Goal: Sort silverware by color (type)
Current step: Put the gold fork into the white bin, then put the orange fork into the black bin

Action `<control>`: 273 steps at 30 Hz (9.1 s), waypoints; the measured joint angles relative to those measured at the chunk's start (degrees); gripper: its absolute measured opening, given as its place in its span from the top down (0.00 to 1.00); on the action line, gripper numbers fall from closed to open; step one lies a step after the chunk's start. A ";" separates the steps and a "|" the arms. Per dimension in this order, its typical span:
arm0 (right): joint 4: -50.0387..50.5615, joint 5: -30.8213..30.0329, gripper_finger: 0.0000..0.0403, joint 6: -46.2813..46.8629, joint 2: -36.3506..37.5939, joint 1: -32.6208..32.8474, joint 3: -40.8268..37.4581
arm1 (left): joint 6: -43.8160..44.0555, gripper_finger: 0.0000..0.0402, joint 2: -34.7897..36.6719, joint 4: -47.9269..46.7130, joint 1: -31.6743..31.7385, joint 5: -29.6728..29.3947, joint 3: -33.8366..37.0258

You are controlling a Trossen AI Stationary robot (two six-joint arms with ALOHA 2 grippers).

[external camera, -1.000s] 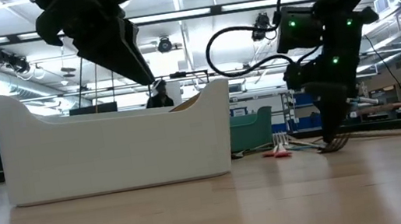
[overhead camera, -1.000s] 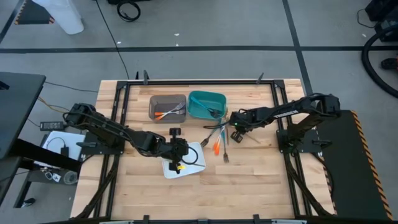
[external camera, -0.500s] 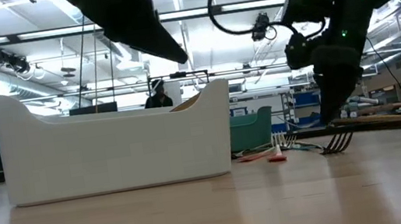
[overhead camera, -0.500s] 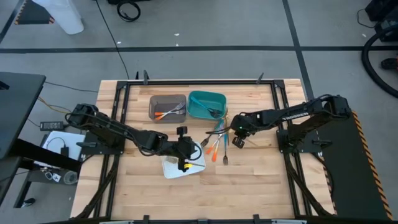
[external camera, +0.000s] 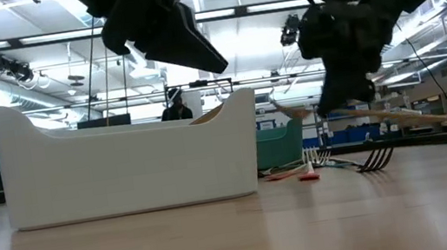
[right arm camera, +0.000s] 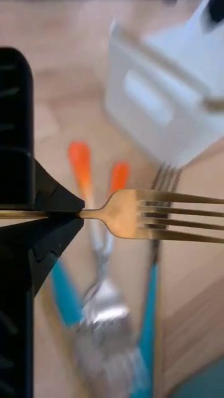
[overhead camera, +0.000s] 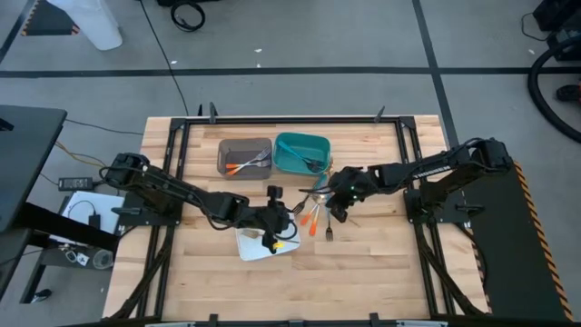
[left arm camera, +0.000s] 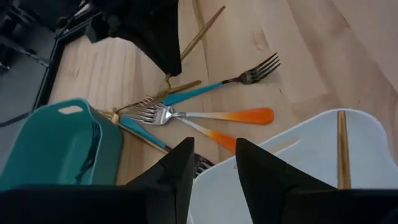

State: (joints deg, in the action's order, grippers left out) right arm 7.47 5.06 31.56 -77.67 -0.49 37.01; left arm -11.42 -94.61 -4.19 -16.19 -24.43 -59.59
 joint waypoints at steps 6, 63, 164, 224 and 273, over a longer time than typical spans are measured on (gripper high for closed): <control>-8.37 2.56 0.95 0.98 0.00 0.67 0.07 | -2.35 0.68 0.00 1.86 -0.18 0.03 0.00; -8.94 5.44 0.95 3.03 -11.21 3.58 12.46 | -23.82 0.85 -11.23 -22.25 -1.33 -13.48 -16.57; -28.40 -21.95 0.59 -14.02 1.03 17.25 -2.95 | 44.43 0.90 -3.87 -29.38 -19.38 -18.33 1.64; -26.83 -18.83 0.60 -13.96 0.92 17.42 -2.91 | 21.21 0.91 -5.23 -13.48 -5.95 -0.57 -3.32; -21.02 -21.00 0.61 -11.94 0.90 19.28 -2.95 | 22.96 0.64 -5.03 -24.94 -6.14 8.09 -9.99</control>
State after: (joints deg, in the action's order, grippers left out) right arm -13.55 -15.94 19.61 -76.77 18.79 34.06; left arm 11.54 -99.63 -29.13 -22.33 -16.35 -69.58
